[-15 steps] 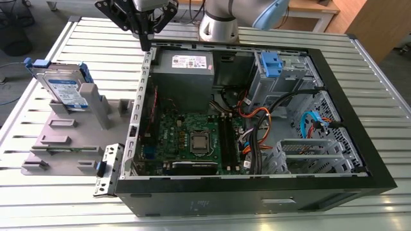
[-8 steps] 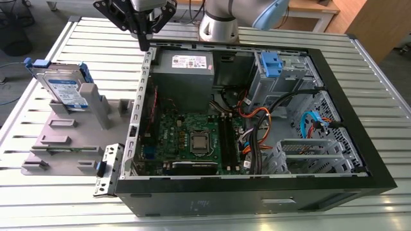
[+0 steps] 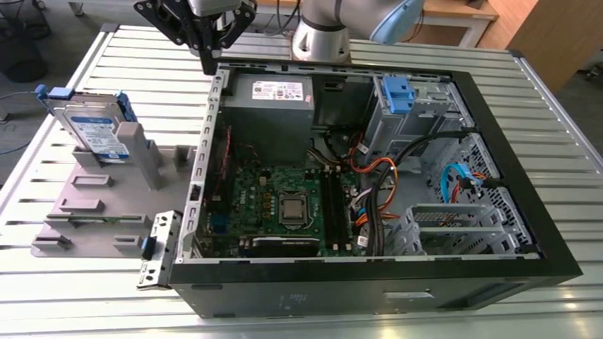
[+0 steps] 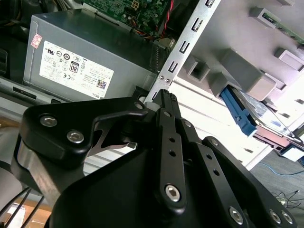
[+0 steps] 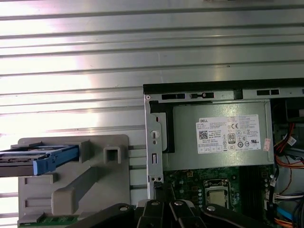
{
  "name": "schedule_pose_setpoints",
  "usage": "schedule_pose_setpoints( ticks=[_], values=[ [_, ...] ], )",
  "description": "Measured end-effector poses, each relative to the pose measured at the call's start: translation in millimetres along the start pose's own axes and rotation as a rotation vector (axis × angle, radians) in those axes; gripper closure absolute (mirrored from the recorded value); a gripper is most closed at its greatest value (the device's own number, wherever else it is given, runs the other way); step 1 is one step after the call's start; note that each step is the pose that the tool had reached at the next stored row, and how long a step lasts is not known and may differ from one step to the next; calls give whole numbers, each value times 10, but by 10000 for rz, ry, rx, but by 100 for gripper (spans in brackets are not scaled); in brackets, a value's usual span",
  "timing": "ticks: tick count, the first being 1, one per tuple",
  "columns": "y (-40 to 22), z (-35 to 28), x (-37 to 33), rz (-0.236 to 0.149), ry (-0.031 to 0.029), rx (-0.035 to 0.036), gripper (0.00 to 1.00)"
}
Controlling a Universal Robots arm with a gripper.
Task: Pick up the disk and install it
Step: 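Reach for the disk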
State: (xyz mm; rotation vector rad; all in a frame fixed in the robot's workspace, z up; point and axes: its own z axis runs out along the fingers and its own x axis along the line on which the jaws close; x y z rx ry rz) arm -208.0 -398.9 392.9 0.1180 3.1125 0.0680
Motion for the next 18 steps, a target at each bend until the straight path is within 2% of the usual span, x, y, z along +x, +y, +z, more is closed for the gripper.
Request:
schedule_pose_setpoints(
  ticks=[5, 14, 18],
  values=[
    [-1, 0, 13, 1, 0, 0, 89],
    [-8, -2, 99, 0, 0, 0, 89],
    [-8, -2, 109, 0, 0, 0, 89]
  ],
)
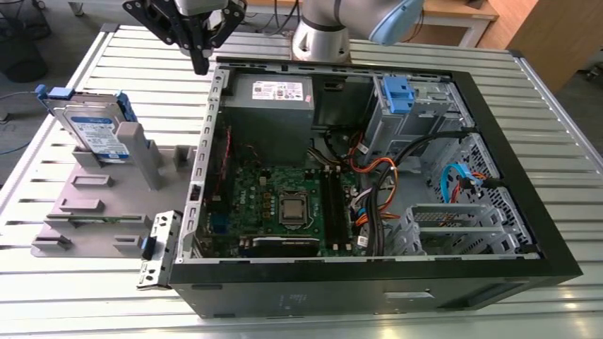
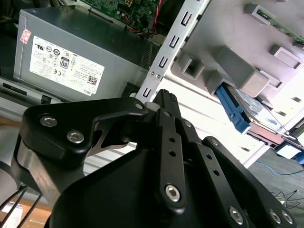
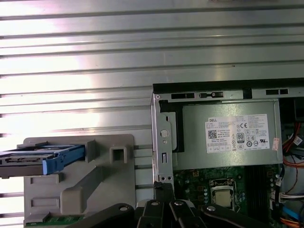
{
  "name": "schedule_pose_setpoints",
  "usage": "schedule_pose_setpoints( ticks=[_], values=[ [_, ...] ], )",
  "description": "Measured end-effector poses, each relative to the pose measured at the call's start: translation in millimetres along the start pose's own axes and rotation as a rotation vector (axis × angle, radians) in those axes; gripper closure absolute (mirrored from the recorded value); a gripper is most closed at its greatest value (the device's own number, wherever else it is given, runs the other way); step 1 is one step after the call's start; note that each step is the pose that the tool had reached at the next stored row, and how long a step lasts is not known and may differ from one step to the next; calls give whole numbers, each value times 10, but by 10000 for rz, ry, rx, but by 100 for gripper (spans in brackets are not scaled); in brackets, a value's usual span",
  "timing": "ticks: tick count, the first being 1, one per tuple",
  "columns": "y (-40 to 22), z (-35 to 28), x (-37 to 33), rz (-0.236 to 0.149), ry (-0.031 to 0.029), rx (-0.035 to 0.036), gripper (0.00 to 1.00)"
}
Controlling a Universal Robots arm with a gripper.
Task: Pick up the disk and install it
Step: 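Reach for the disk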
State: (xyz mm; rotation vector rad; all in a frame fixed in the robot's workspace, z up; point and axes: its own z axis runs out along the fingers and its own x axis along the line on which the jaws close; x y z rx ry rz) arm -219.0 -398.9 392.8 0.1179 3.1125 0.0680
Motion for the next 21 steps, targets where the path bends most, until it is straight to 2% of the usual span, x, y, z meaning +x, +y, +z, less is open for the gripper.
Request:
schedule_pose_setpoints(
  ticks=[21],
  values=[
    [-7, -2, 91, 0, 0, 0, 89]
  ],
)
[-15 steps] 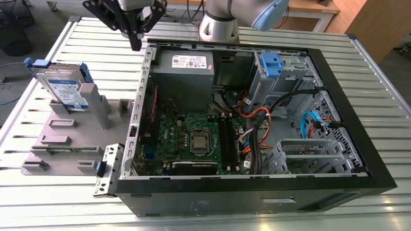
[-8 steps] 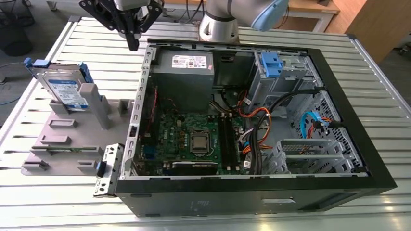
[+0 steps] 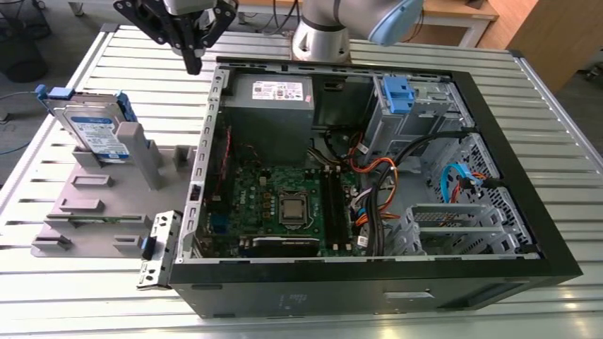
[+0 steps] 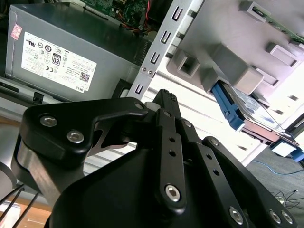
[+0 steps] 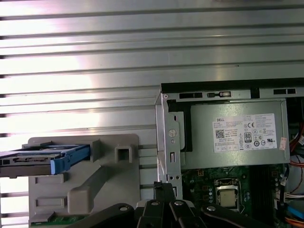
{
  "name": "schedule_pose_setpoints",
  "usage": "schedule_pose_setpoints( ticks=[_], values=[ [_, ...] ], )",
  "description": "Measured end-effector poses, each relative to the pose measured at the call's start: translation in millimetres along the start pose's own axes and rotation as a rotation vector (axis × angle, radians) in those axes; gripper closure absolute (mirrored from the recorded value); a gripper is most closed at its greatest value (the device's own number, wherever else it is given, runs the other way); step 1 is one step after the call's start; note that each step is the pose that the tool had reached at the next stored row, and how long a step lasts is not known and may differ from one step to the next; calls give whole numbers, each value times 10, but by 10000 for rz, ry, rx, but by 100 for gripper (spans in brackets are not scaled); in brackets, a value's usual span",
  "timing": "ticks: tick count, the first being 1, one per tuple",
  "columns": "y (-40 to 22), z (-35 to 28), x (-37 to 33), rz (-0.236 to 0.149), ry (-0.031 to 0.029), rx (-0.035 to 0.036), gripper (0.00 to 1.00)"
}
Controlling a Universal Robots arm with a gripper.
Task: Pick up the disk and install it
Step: 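Reach for the disk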
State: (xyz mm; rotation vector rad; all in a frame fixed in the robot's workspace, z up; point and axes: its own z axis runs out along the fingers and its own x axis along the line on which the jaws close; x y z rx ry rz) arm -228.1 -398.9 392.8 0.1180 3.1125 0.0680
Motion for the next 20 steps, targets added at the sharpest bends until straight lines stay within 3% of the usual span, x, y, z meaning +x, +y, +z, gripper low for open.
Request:
schedule_pose_setpoints(
  ticks=[20],
  values=[
    [-8, -3, 107, 0, 0, 0, 89]
  ],
)
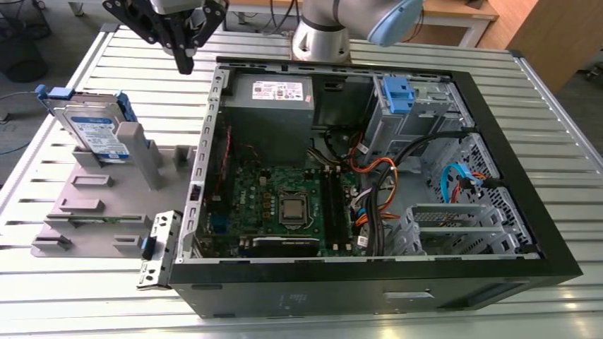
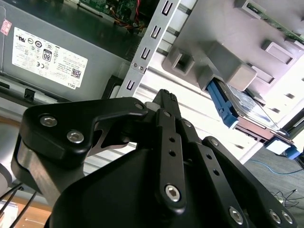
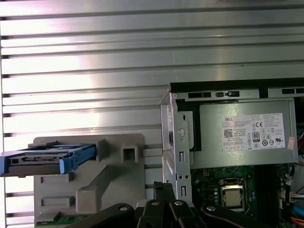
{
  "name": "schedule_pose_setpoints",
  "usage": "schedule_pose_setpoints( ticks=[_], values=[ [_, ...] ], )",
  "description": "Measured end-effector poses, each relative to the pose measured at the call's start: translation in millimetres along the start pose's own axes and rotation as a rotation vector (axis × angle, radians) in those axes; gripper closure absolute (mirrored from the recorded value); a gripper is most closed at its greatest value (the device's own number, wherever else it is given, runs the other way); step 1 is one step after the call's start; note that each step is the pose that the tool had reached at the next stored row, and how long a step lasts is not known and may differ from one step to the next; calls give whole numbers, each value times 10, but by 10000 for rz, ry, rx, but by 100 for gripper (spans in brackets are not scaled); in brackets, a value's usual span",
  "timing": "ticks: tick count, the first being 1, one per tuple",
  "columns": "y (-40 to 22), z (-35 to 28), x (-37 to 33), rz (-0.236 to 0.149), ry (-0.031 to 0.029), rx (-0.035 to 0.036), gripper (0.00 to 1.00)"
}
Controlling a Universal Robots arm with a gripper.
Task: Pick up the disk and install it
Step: 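Reach for the disk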
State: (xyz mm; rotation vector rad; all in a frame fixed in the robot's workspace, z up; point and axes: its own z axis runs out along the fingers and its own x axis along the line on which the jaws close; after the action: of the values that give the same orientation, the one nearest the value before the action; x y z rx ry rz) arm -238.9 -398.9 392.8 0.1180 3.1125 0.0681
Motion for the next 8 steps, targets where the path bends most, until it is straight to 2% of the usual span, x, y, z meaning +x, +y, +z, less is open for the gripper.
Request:
schedule_pose_setpoints(
  ticks=[8],
  values=[
    [-3, -1, 33, 0, 0, 0, 89]
  ],
)
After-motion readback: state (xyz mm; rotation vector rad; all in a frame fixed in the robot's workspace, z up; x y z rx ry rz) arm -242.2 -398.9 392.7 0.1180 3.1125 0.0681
